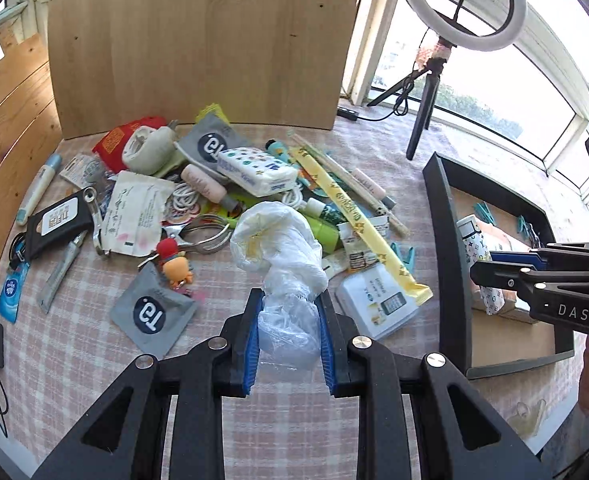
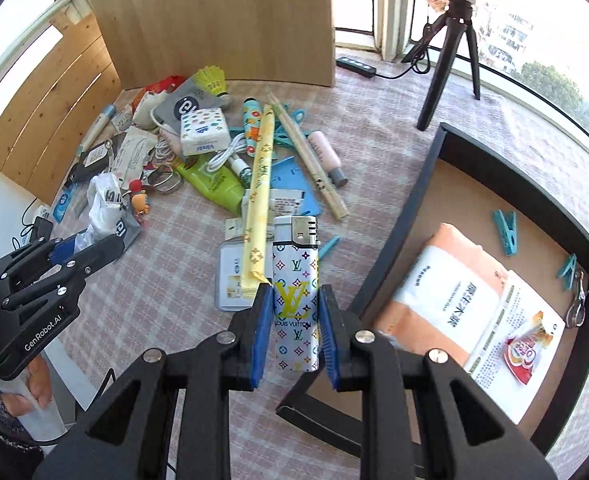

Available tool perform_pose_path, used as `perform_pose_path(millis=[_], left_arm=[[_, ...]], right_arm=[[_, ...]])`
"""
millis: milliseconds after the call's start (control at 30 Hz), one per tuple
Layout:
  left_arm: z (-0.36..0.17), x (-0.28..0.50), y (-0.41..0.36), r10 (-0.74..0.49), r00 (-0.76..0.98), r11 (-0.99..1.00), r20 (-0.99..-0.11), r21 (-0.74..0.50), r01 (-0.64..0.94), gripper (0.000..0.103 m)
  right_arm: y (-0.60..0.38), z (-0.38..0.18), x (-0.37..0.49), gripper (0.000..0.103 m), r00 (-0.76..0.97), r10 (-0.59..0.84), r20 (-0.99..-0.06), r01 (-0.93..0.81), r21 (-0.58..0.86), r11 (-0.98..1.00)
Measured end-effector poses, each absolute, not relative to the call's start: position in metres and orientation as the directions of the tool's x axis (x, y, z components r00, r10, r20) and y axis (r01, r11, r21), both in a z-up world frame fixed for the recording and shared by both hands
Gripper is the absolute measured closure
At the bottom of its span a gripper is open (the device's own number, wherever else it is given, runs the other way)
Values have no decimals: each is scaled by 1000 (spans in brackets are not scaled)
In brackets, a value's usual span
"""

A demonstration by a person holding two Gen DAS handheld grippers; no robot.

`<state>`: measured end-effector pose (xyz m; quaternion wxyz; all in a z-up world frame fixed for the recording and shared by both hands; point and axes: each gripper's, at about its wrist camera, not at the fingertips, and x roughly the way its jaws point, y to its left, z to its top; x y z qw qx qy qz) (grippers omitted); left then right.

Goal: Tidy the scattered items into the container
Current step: 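Carry the lighter and plastic bag into the tray and open both tools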

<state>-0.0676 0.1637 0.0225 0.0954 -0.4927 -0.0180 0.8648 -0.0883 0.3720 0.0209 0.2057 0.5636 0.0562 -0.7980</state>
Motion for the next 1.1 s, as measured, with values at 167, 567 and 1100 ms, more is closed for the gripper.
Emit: perform_pose_path(millis=[167,567,1100], left_arm=[[29,-83,241,251,-474,-953,-844,-131,-273,79],[29,-66,388,382,-368,-839,-848,-151,-523,79],[36,-55,380,339,-423,-860,-840,-94,-502,27]], right_arm=[[452,29,-97,80,-334,-206,-920,265,118,-957],[614,20,-89,80,-367,-57,-929,-42,78,-996],[589,38,-93,45,-411,-132,-902,29,132,-991]])
